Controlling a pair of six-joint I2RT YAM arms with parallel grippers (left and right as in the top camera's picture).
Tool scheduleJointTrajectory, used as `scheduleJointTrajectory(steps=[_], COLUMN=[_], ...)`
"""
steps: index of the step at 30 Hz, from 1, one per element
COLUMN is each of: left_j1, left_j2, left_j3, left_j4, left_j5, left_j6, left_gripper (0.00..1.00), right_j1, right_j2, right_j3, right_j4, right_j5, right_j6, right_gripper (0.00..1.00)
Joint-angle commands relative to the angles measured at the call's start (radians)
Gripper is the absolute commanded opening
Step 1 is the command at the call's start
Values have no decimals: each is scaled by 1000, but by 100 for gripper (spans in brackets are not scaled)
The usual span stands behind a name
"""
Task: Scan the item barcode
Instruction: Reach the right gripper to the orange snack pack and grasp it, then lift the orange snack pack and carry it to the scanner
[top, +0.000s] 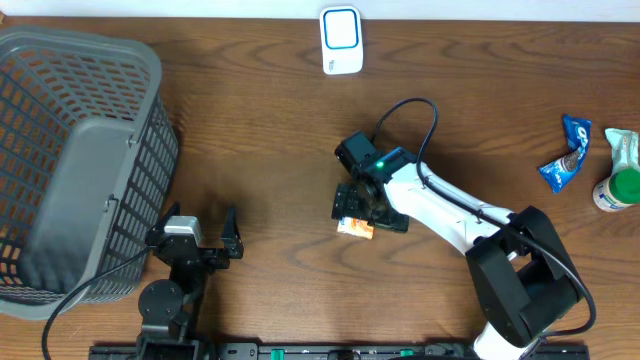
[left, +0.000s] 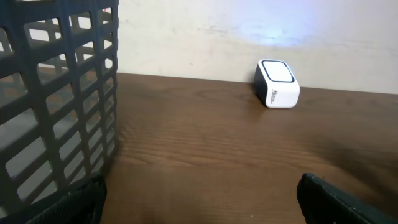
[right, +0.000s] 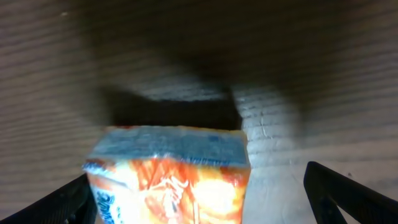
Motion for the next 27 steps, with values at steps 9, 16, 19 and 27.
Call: scheduleJointTrajectory(steps=[9,16,19,27], left_j1=[0,0,0,0], left_j2=[-5,-5,-5,-5], left_j3=[-17,-17,-17,-17], left_j4=[-31,-31,-31,-31], left_j5=[21,21,21,21], left_j6=[9,9,9,9], left_gripper=[98,98,98,98], right_j1=[6,6,6,2], right_j2=[16,74,111,132], right_j3=[-10,-10,-10,0], right_j4=[42,42,42,29], right_j5=[-28,-56,-56,-127], right_j6=[-43,-49,-48,-89], right_gripper=[99,99,93,55])
